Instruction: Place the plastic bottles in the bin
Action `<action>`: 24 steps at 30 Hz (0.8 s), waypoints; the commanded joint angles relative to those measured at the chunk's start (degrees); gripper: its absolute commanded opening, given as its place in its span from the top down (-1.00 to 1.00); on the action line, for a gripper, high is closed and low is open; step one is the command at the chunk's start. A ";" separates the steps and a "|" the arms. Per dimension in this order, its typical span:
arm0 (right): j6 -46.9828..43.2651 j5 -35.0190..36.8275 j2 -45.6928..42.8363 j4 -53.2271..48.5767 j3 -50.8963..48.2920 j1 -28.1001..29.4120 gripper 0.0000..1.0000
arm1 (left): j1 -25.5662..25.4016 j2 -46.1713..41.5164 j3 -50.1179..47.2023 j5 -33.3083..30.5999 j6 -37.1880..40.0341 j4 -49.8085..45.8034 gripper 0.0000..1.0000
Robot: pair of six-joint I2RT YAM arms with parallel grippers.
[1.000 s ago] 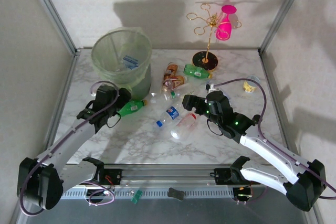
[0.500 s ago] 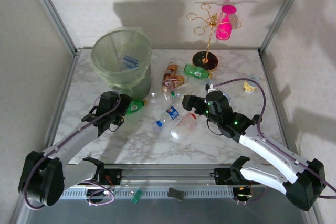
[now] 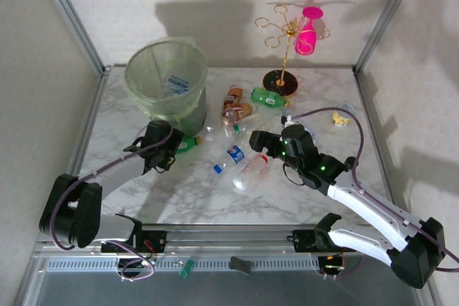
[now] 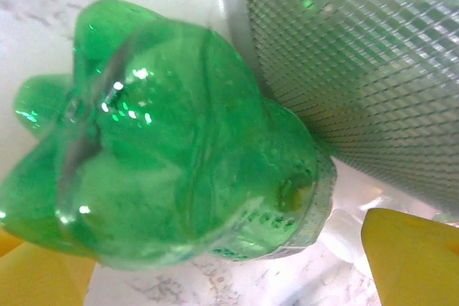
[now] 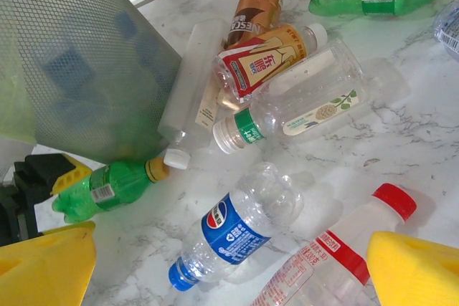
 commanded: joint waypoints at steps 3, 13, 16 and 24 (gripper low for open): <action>-0.99 1.86 -0.65 -0.46 1.02 -0.27 -0.94 | 1.30 4.00 2.31 -1.82 0.31 0.61 -0.75; -0.68 2.31 -1.21 -0.51 0.39 -0.28 -0.94 | 1.77 3.86 1.08 -2.83 1.40 -0.48 -0.22; -0.58 2.05 -1.04 -0.37 0.57 -0.25 -0.94 | 1.77 2.60 1.08 -3.01 1.81 -1.31 -0.10; -0.23 1.78 -0.93 -0.15 0.75 -0.25 -0.94 | 1.77 -2.92 0.74 -4.06 3.54 -4.80 0.03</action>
